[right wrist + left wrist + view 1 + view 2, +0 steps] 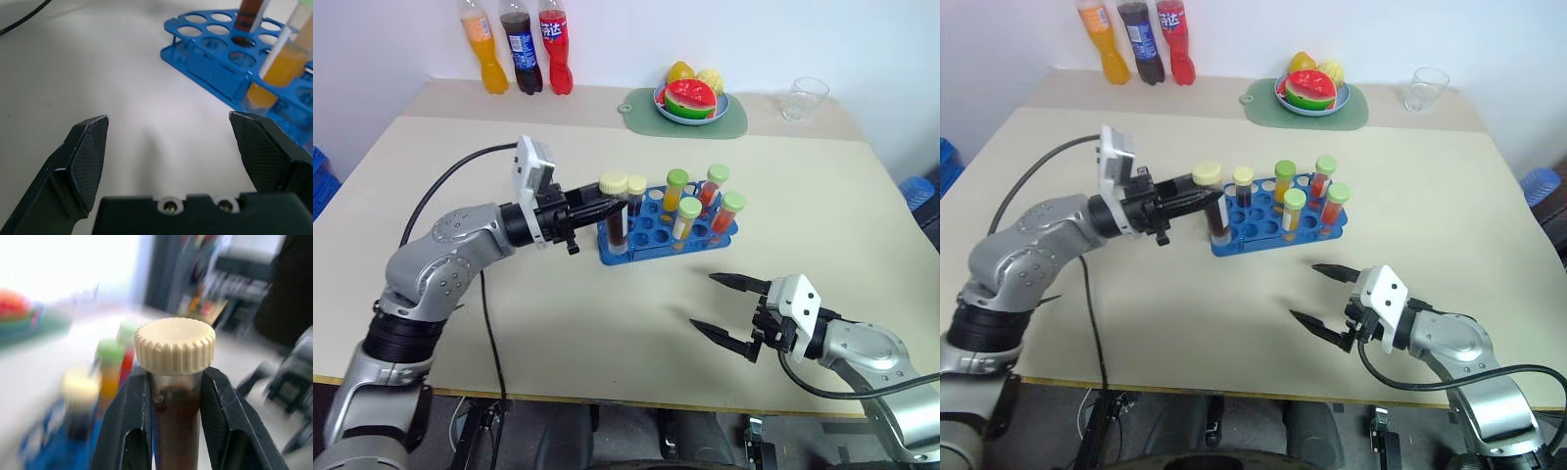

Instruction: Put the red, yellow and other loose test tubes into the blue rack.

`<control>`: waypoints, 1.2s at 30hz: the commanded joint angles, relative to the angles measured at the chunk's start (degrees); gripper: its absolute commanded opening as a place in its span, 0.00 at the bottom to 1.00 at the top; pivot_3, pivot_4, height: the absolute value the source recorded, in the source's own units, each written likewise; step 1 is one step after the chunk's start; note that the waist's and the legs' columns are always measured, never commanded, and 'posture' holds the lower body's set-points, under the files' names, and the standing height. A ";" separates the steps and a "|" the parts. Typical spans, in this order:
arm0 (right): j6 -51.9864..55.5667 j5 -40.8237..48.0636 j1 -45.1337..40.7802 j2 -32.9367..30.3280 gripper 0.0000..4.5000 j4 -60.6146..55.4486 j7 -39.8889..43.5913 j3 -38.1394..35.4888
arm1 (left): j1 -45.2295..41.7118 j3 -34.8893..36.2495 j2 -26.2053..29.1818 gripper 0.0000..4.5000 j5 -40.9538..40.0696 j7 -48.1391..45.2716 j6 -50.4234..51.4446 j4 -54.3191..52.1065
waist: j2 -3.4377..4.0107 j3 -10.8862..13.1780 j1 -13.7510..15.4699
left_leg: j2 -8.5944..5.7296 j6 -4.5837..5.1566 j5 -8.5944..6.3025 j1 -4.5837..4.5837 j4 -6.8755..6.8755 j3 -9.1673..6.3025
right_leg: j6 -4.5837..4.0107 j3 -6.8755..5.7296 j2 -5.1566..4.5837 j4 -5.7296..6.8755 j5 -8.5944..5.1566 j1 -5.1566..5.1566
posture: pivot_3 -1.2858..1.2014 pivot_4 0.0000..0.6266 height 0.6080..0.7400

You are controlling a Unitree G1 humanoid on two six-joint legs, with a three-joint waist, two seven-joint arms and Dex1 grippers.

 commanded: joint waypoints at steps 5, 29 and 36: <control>-1.24 -1.19 2.07 1.26 0.97 -4.26 -3.48 -1.15 | -5.09 -2.09 -7.34 0.17 11.54 -6.63 -7.86 10.92 | 0.05 -0.04 0.04 | 0.00 0.01 0.00 0.04 0.00 -0.02 | 0.02 0.00 0.03 0.02 0.01 0.02 | 0.52 0.24 1.00; -0.45 -1.93 2.24 2.54 0.97 -4.90 -5.62 -0.38 | -4.82 -5.77 -16.47 0.17 32.49 -8.94 -21.66 23.90 | 0.05 -0.08 0.09 | 0.03 0.02 -0.01 0.06 0.01 -0.05 | 0.05 0.00 0.06 0.03 0.02 0.06 | 0.52 0.24 1.00; -0.44 -1.96 1.91 2.49 0.97 -4.83 -5.76 -0.58 | -4.14 -6.56 -17.66 0.17 32.92 -11.99 -21.44 23.26 | 0.05 -0.08 0.10 | 0.03 0.03 -0.01 0.06 0.01 -0.05 | 0.05 0.00 0.06 0.02 0.02 0.06 | 0.52 0.24 1.00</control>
